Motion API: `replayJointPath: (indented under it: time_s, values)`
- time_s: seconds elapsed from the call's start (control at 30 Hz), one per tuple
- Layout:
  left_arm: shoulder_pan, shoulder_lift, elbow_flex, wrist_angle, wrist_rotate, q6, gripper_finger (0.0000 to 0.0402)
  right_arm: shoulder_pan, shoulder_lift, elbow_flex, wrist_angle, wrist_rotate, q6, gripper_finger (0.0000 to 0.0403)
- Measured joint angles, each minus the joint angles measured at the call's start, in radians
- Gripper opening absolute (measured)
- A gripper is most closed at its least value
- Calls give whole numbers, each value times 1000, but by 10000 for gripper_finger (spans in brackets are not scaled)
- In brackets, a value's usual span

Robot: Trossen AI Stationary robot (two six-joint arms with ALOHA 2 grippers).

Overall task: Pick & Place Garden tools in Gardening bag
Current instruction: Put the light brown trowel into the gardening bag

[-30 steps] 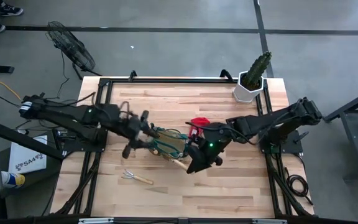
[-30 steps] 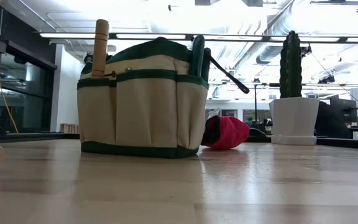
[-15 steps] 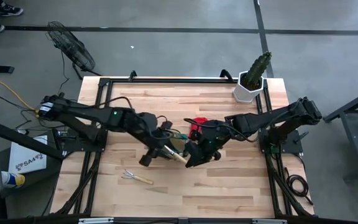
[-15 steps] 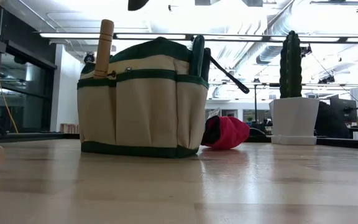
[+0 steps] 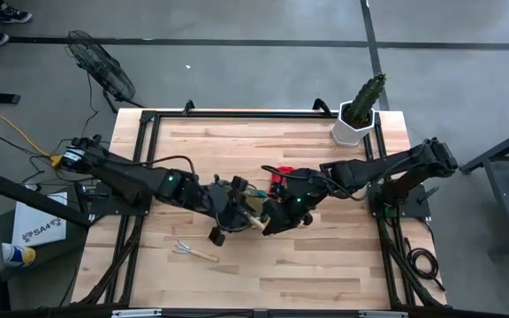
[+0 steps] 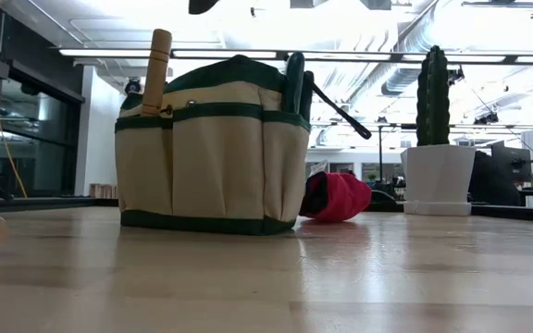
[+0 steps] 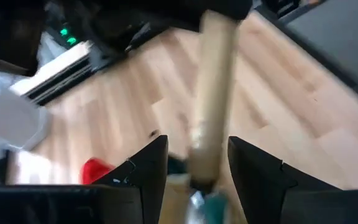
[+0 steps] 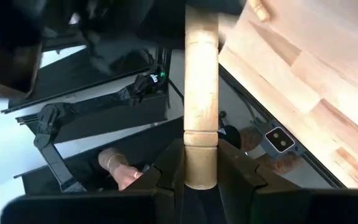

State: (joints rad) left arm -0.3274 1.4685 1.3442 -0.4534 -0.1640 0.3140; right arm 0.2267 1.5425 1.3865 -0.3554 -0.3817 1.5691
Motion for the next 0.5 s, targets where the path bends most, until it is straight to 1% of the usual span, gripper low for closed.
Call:
replayJointPath:
  time_s: [0.07, 0.23, 0.5]
  values:
    - [0, 9, 4, 9, -5, 20, 161, 0, 0, 0, 5, -4, 0, 58]
    - [-1, 30, 2, 17, -6, 15, 161, 0, 0, 0, 11, -4, -5, 58]
    - [-2, 29, 2, 44, 13, 18, 160, 0, 0, 0, 0, 0, -12, 58]
